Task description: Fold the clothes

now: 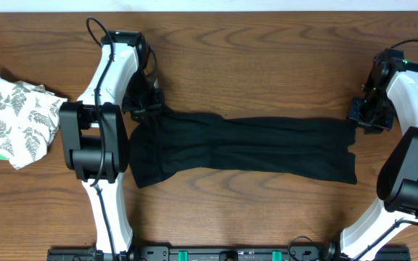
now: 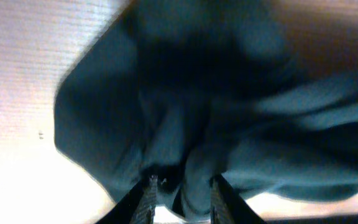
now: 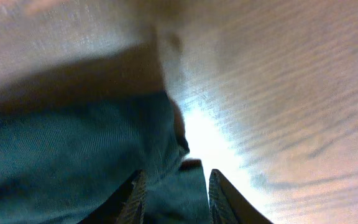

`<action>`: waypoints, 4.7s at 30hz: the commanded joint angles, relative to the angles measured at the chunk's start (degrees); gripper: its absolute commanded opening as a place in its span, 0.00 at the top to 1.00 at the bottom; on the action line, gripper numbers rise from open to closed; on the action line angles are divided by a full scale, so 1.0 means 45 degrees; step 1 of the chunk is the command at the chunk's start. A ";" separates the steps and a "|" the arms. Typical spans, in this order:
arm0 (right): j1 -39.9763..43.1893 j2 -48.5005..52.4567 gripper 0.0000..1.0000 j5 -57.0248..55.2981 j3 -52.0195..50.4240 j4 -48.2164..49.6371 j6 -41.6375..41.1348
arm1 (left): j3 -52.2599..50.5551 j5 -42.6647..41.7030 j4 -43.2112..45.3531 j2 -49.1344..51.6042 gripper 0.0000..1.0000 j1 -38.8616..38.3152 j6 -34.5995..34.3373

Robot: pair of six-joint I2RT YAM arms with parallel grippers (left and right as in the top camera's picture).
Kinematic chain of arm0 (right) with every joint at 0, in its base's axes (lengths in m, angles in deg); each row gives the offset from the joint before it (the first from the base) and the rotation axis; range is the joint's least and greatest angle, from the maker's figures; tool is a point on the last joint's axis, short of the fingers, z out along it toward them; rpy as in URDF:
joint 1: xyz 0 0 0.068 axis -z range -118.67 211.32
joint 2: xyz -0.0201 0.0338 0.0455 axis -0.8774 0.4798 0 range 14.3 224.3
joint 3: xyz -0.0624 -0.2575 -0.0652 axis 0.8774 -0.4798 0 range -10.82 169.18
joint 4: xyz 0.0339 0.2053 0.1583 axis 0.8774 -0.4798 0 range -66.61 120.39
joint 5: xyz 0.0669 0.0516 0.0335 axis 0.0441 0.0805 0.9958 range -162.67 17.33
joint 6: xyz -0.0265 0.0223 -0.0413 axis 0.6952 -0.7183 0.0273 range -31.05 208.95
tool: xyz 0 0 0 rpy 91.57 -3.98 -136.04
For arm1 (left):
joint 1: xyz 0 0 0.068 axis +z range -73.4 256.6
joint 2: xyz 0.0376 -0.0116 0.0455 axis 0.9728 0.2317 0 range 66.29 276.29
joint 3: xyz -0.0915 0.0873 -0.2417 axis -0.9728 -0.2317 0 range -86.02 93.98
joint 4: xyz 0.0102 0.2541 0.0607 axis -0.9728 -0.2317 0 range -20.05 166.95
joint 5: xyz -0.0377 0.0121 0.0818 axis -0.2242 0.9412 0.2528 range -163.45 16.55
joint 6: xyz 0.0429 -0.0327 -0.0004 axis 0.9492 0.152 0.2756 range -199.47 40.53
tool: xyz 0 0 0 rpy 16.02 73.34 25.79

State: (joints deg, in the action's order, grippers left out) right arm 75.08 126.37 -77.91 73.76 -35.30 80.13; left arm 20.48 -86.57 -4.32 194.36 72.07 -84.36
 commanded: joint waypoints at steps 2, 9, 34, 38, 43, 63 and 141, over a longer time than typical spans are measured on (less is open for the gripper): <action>0.0107 -0.0214 0.65 -0.0049 0.0112 0.0554 -0.0073 | 0.0151 0.0015 0.1195 -0.1899 0.70 0.0073 -0.0024; -0.0223 -0.0243 0.72 0.4969 0.0971 0.0724 0.2288 | 0.0151 0.0010 0.3138 -0.4303 0.70 -0.0364 0.0019; -0.2302 -0.0233 0.76 0.1020 -0.2934 0.2890 0.1219 | -0.5848 0.0850 0.7616 -0.3313 0.71 -0.2662 0.0073; -0.1987 -0.0233 0.76 0.0704 -0.2948 0.2905 0.0826 | -0.6528 0.1185 0.7456 -0.3313 0.70 -0.2589 0.0063; -0.1787 -0.0233 0.76 0.0777 -0.2948 0.2905 0.0826 | -0.6717 0.2215 0.6664 -0.3317 0.71 -0.2579 -0.0049; -0.1763 -0.0233 0.76 0.0840 -0.2948 0.2987 0.0826 | -0.5401 0.4211 0.8213 -0.5785 0.40 -0.2404 -0.0466; -0.1763 -0.0233 0.76 0.0835 -0.2948 0.2895 0.0826 | -0.6057 0.0219 0.7223 -0.4493 0.58 -0.1112 0.0748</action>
State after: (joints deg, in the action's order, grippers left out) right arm 66.30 126.15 -72.29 60.99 -22.23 84.78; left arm -5.66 -86.55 28.09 173.57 66.84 -80.97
